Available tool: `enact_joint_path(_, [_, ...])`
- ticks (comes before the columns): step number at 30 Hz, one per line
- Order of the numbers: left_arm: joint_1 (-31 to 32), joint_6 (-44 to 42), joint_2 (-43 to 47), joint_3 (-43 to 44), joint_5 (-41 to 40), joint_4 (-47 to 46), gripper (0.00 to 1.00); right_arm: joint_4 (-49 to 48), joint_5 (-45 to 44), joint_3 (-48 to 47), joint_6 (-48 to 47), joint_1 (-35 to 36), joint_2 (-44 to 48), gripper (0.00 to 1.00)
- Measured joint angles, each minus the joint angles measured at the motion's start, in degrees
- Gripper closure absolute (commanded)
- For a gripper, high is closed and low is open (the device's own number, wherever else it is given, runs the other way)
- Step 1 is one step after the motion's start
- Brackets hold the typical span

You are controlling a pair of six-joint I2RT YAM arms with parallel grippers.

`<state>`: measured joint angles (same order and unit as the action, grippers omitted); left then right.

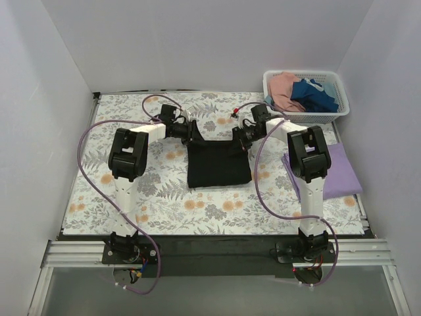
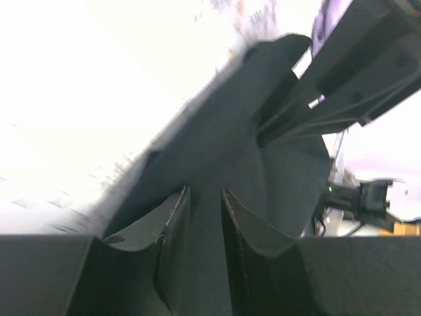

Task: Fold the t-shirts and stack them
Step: Fold the tshirt, then neatly place the folded tshirt to the corner

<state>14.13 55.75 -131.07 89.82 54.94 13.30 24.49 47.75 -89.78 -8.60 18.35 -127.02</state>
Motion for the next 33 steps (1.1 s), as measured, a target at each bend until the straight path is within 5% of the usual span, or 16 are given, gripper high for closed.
enact_joint_path(2, [-0.6,0.2,-2.1,3.0,0.0,0.0,0.73,-1.0,0.5,-1.5,1.3,-0.9,-0.9,0.63])
enact_joint_path(7, [-1.7,0.2,-7.1,12.1,-0.5,-0.4,0.63,-5.2,0.2,-6.3,4.6,-2.9,-2.2,0.25])
enact_joint_path(13, [-2.7,-0.3,-5.2,13.1,-0.2,-0.6,0.54,-8.5,0.6,-7.4,8.5,-4.0,0.1,0.23])
enact_joint_path(23, [2.5,12.1,20.3,-13.5,7.8,-8.6,0.53,-17.8,8.2,13.6,21.5,1.2,22.1,0.21])
enact_joint_path(33, [3.4,22.0,11.8,-29.5,8.3,-18.1,0.53,-22.7,14.7,28.5,26.5,0.0,11.4,0.21])
